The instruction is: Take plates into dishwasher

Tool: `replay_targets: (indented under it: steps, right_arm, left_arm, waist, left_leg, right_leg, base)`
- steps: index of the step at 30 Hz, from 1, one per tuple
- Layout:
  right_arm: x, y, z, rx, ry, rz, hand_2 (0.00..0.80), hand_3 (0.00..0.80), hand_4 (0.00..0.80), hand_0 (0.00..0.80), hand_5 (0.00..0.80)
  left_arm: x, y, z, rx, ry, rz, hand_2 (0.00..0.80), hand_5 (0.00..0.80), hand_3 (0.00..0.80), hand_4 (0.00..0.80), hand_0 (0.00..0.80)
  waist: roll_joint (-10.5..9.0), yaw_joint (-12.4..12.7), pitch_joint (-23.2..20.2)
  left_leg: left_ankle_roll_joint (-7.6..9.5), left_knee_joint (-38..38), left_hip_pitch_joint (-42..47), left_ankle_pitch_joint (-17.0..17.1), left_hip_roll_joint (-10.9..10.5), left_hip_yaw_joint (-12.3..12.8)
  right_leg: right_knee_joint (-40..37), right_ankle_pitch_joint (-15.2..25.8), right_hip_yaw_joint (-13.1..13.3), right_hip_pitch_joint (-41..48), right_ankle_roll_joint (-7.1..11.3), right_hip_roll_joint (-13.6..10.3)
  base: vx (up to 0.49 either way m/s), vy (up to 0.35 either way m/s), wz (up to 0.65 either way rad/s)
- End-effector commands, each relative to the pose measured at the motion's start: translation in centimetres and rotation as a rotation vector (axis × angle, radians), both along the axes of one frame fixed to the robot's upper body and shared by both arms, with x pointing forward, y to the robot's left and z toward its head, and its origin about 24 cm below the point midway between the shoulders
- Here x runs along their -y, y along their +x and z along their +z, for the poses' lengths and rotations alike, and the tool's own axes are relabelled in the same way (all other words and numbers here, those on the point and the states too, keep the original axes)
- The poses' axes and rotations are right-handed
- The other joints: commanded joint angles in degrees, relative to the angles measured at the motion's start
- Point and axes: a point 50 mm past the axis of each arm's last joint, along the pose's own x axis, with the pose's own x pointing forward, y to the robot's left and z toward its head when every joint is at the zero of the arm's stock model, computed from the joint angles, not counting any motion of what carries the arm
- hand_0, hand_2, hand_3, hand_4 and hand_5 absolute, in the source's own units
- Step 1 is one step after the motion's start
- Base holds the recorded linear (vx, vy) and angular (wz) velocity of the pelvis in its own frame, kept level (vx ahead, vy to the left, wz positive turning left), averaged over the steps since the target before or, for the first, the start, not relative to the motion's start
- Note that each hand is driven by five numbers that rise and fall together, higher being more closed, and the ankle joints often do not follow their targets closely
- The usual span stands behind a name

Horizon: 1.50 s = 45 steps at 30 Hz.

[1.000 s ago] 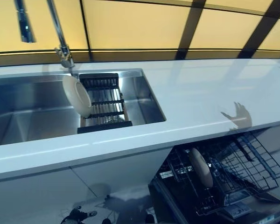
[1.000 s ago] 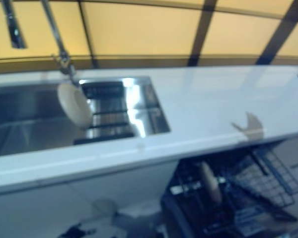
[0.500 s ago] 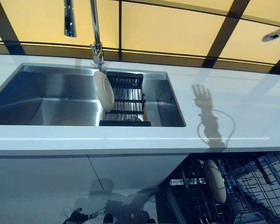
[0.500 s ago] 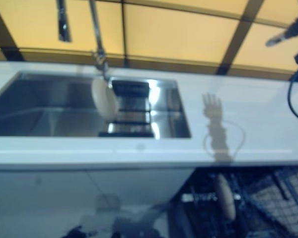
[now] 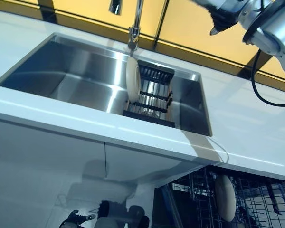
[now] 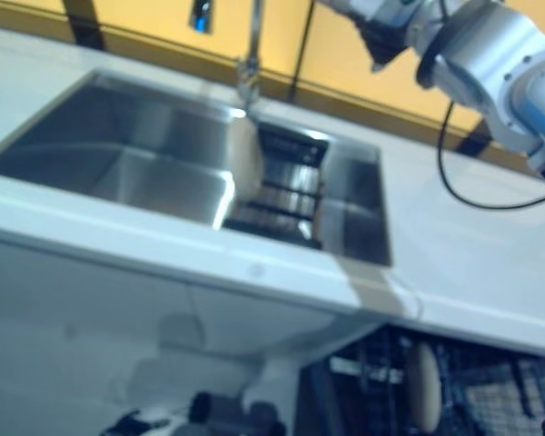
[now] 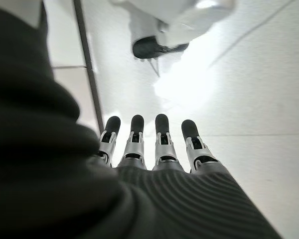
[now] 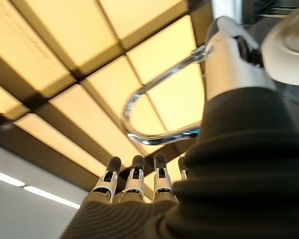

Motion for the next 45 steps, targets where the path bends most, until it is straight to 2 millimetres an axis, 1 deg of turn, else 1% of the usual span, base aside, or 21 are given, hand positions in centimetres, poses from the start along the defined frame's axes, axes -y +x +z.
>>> replay_targets:
  steps: [1, 10, 13, 17, 21, 24, 27, 33, 40, 45]
  right_arm:
    - [0.0, -2.2, 4.4, 0.137, -0.023, -0.025, 0.000, 0.000, 0.000, 0.000, 0.000]
    - [-1.5, -2.0, 4.2, 0.109, -0.047, 0.026, 0.000, 0.000, 0.000, 0.000, 0.000]
    - [-2.4, -2.1, 3.9, 0.096, -0.047, 0.056, 0.000, 0.000, 0.000, 0.000, 0.000]
    - [-3.5, -2.2, 3.6, 0.074, -0.040, 0.086, 0.000, 0.000, 0.000, 0.000, 0.000]
    - [-4.4, -2.2, 3.3, 0.051, -0.052, 0.100, 0.000, 0.000, 0.000, 0.000, 0.000]
    - [-5.1, -2.2, 3.2, 0.028, -0.064, 0.100, 0.000, 0.000, 0.000, 0.000, 0.000]
    - [-5.4, -2.0, 3.0, 0.007, -0.070, 0.091, 0.000, 0.000, 0.000, 0.000, 0.000]
    - [-5.3, -1.5, 2.8, -0.016, -0.070, 0.069, 0.000, 0.000, 0.000, 0.000, 0.000]
    - [-5.4, -1.1, 2.5, -0.034, -0.064, 0.057, 0.000, 0.000, 0.000, 0.000, 0.000]
    - [-5.8, -0.9, 2.2, -0.040, -0.069, 0.052, 0.000, 0.000, 0.000, 0.000, 0.000]
  left_arm:
    - [-1.4, 2.4, 1.3, 0.092, 0.038, 0.023, 0.000, 0.000, 0.000, 0.000, 0.000]
    - [-1.3, 2.9, 1.5, 0.117, 0.026, 0.002, 0.000, 0.000, 0.000, 0.000, 0.000]
    - [-1.1, 3.3, 1.6, 0.124, 0.020, 0.001, 0.000, 0.000, 0.000, 0.000, 0.000]
    - [-0.8, 3.3, 1.5, 0.123, 0.012, 0.001, 0.000, 0.000, 0.000, 0.000, 0.000]
    - [-0.6, 3.5, 1.4, 0.136, -0.003, 0.011, 0.000, 0.000, 0.000, 0.000, 0.000]
    - [-0.3, 3.5, 1.4, 0.168, -0.022, 0.057, 0.000, 0.000, 0.000, 0.000, 0.000]
    - [-0.3, 3.4, 1.3, 0.183, -0.042, 0.103, 0.000, 0.000, 0.000, 0.000, 0.000]
    - [-0.6, 3.0, 1.4, 0.191, -0.043, 0.110, 0.000, 0.000, 0.000, 0.000, 0.000]
    - [-0.4, 2.9, 1.3, 0.198, -0.056, 0.106, 0.000, 0.000, 0.000, 0.000, 0.000]
    - [0.0, 3.1, 1.3, 0.206, -0.071, 0.097, 0.000, 0.000, 0.000, 0.000, 0.000]
  waist:
    - [-2.03, 1.26, 3.03]
    - [-1.41, 2.06, 4.86]
    - [-1.20, 2.03, 5.28]
    - [-1.00, 2.07, 5.50]
    - [-0.68, 2.31, 5.64]
    - [-0.32, 2.73, 5.98]
    - [-0.05, 3.16, 6.37]
    - [0.34, 3.87, 7.05]
    - [0.59, 4.38, 7.65]
    - [0.80, 4.76, 8.31]
  left_leg:
    - [-0.06, -0.22, 1.22, -3.05, 1.59, 1.55]
    - [0.10, -0.22, -0.47, -2.93, 0.68, 0.46]
    - [0.17, -0.22, -0.72, -3.00, 0.49, 0.39]
    - [0.15, -0.22, -0.65, -3.18, 0.38, 0.35]
    - [0.17, -0.22, -0.90, -3.12, 0.22, 0.14]
    - [0.18, -0.22, -1.24, -2.99, 0.18, -0.14]
    - [0.19, -0.22, -1.64, -2.94, 0.12, -0.47]
    - [0.14, -0.22, -2.55, -2.64, -0.12, -1.11]
    - [0.18, -0.22, -3.13, -2.45, -0.38, -1.57]
    - [0.23, -0.22, -3.57, -2.43, -0.44, -1.75]
  right_leg:
    - [-0.09, 2.58, 1.50, 0.04, 5.92, -3.35]
    - [-0.09, 2.71, 0.80, -1.15, 5.83, -3.89]
    - [-0.09, 2.68, 0.84, -1.47, 5.77, -3.99]
    - [-0.09, 2.62, 0.88, -1.56, 5.75, -4.08]
    - [-0.09, 2.58, 0.94, -1.80, 5.69, -4.17]
    - [-0.09, 2.58, 0.78, -1.99, 5.64, -4.25]
    - [-0.09, 2.48, 0.54, -2.22, 5.55, -4.30]
    - [-0.09, 2.54, 0.02, -2.84, 5.57, -4.55]
    - [-0.09, 2.61, -0.31, -3.23, 5.55, -4.68]
    - [-0.09, 2.64, -0.63, -3.57, 5.51, -4.72]
  base:
    - [-0.001, 0.025, 0.10]
    - [-0.016, 0.026, 0.09]
    - [0.000, 0.000, 0.00]
    - [0.000, 0.000, 0.00]
    - [0.000, 0.000, 0.00]
    - [0.000, 0.000, 0.00]
    - [0.000, 0.000, 0.00]
    - [-0.009, 0.021, 0.08]
    - [-0.004, 0.010, 0.03]
    - [-0.003, 0.006, 0.00]
